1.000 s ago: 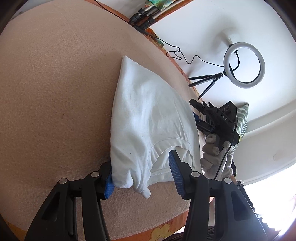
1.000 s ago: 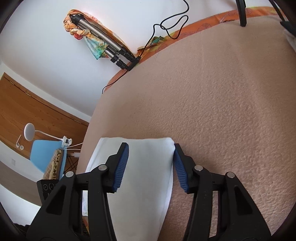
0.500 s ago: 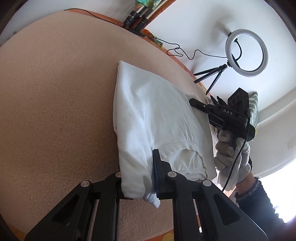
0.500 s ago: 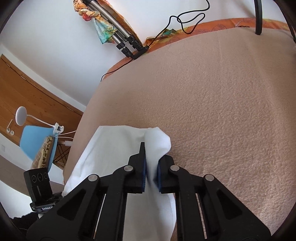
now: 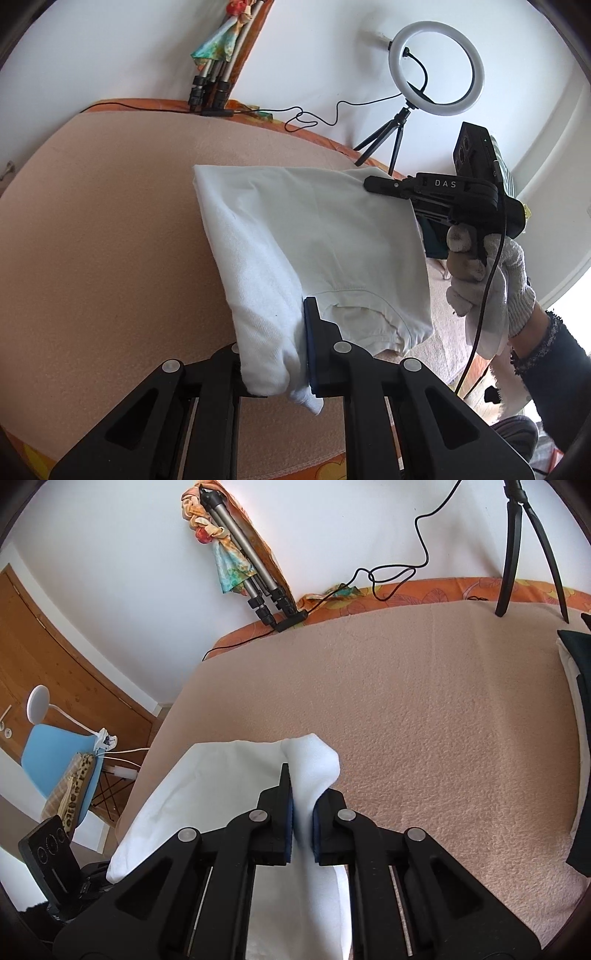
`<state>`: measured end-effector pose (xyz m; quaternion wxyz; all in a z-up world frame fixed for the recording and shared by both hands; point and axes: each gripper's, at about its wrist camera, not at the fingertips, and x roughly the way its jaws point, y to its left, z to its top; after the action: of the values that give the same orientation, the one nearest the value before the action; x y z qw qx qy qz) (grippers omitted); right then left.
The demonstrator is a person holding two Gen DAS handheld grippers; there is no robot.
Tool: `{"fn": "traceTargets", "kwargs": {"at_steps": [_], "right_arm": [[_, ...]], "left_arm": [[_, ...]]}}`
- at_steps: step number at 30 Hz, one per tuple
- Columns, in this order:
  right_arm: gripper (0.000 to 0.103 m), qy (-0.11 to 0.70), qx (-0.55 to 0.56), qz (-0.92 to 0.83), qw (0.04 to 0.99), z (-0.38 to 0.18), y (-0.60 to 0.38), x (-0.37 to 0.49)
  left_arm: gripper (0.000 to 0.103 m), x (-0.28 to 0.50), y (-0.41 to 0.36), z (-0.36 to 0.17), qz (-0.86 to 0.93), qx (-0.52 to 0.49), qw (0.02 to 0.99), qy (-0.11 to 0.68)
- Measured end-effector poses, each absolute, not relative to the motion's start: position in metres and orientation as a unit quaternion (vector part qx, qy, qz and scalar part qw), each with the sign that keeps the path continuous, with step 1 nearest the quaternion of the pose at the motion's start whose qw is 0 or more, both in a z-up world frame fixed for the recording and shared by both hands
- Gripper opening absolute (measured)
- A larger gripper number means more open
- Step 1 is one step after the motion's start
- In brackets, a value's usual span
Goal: Fold small clothes
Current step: 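Lift the folded shirt with both grippers and carry it onto the dark clothes stack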
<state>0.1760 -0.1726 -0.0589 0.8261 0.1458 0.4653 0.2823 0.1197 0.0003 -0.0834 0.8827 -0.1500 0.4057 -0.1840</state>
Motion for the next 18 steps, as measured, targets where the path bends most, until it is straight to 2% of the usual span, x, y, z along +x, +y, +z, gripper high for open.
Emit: {"fn": "traceTargets", "kwargs": {"at_steps": [18], "right_arm": [[0.008, 0.404, 0.154, 0.222, 0.874, 0.02, -0.249, 0.15]], "left_arm": [[0.011, 0.146, -0.073, -0.039, -0.272, -0.125, 0.884, 0.36]]}}
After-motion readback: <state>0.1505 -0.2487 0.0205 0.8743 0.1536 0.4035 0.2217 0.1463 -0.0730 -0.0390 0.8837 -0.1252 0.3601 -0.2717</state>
